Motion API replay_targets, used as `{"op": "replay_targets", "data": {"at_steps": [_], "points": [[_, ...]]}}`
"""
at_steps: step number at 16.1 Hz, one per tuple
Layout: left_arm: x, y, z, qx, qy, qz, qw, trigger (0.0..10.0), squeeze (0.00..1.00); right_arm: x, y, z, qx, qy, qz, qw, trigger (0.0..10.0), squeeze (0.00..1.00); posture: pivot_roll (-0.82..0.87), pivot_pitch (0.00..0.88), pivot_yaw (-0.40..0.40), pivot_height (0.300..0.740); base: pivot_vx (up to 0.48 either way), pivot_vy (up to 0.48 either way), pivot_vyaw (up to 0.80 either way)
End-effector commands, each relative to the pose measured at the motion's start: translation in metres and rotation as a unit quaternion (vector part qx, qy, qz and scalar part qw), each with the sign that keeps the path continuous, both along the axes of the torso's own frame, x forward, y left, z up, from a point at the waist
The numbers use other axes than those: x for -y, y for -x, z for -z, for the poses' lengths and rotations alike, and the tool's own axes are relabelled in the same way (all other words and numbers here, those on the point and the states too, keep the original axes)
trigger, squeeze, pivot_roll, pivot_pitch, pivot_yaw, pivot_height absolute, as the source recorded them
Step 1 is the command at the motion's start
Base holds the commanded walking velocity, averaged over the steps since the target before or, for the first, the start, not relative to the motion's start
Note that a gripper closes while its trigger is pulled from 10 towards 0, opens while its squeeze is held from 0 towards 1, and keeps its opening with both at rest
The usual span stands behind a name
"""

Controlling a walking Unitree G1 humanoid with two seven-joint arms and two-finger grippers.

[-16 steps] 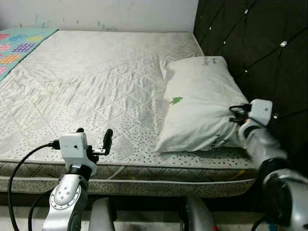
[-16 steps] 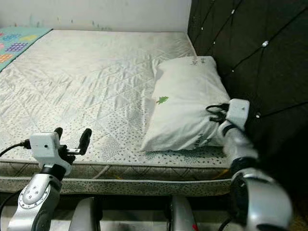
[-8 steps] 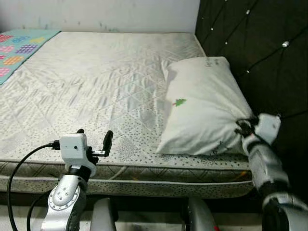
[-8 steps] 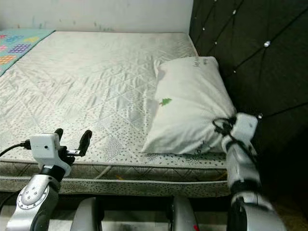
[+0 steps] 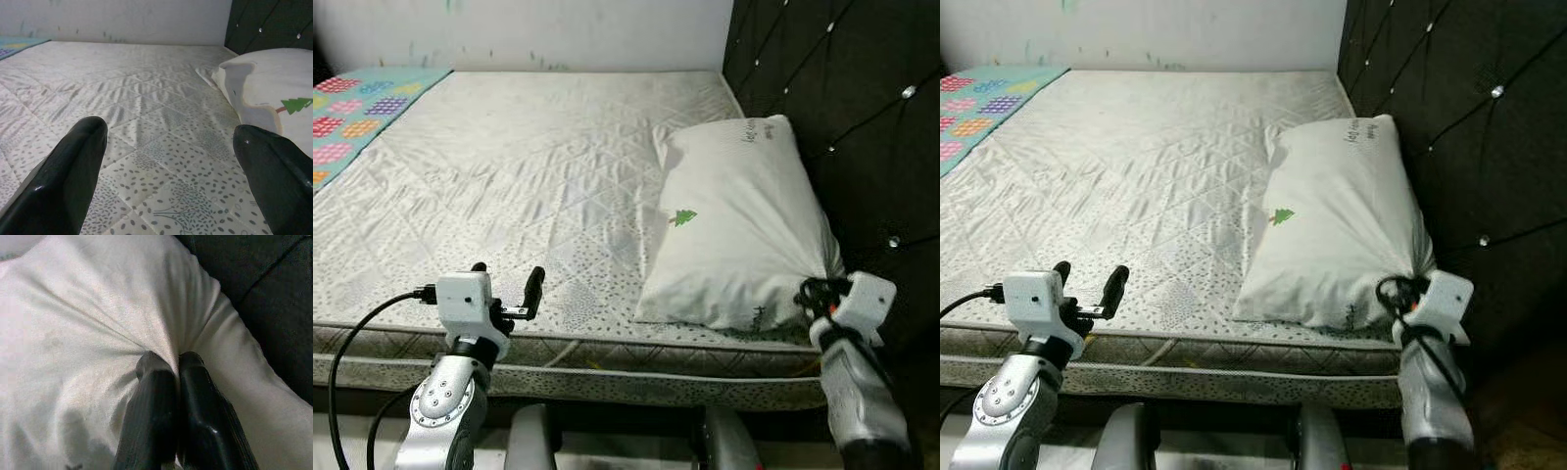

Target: Clean up the room

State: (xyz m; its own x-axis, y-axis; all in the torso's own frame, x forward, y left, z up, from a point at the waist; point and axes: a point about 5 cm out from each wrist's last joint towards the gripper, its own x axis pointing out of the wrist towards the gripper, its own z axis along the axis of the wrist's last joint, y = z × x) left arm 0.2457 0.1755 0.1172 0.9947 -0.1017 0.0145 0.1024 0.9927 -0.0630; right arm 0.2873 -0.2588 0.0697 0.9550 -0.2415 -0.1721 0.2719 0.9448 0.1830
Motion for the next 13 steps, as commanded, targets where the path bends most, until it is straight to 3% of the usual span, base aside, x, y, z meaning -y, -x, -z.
{"op": "replay_targets", "data": {"at_steps": [1, 7, 9, 11, 12, 13], "points": [[-0.001, -0.002, -0.002, 0.000, -0.005, 0.004, 1.000, 10.0, 0.00, -0.003, 0.007, 0.009, -0.022, -0.016, 0.000, 1.000, 0.0, 0.00, 0.04, 0.000, 0.028, 0.553, 0.000, 0.000, 0.00], [-0.001, -0.002, -0.003, 0.003, -0.005, 0.003, 1.000, 10.0, 0.00, -0.010, 0.014, 0.008, -0.028, -0.027, -0.013, 0.999, 0.0, 0.00, 0.04, 0.000, 0.025, 0.553, 0.000, 0.000, 0.00], [-0.001, -0.002, -0.002, 0.002, -0.004, 0.002, 1.000, 10.0, 0.00, -0.010, 0.009, 0.009, -0.034, -0.018, -0.019, 0.999, 0.0, 0.00, 0.04, 0.000, 0.028, 0.553, 0.000, 0.000, 0.00], [0.003, -0.004, -0.004, 0.004, -0.003, 0.005, 1.000, 10.0, 0.00, 0.003, -0.019, -0.012, -0.012, 0.005, -0.026, 1.000, 0.0, 0.00, 0.04, 0.000, 0.028, 0.553, 0.000, 0.000, 0.00], [0.001, -0.005, -0.005, 0.005, -0.004, 0.002, 1.000, 10.0, 0.00, 0.017, -0.042, -0.036, 0.003, 0.029, -0.027, 0.999, 0.0, 0.00, 0.05, 0.000, 0.024, 0.553, 0.000, 0.000, 0.00], [0.000, -0.004, -0.005, 0.006, -0.004, 0.001, 1.000, 10.0, 0.00, 0.021, -0.049, -0.044, 0.007, 0.036, -0.026, 0.999, 0.0, 0.00, 0.05, 0.000, 0.022, 0.553, 0.000, 0.000, 0.00]]}}
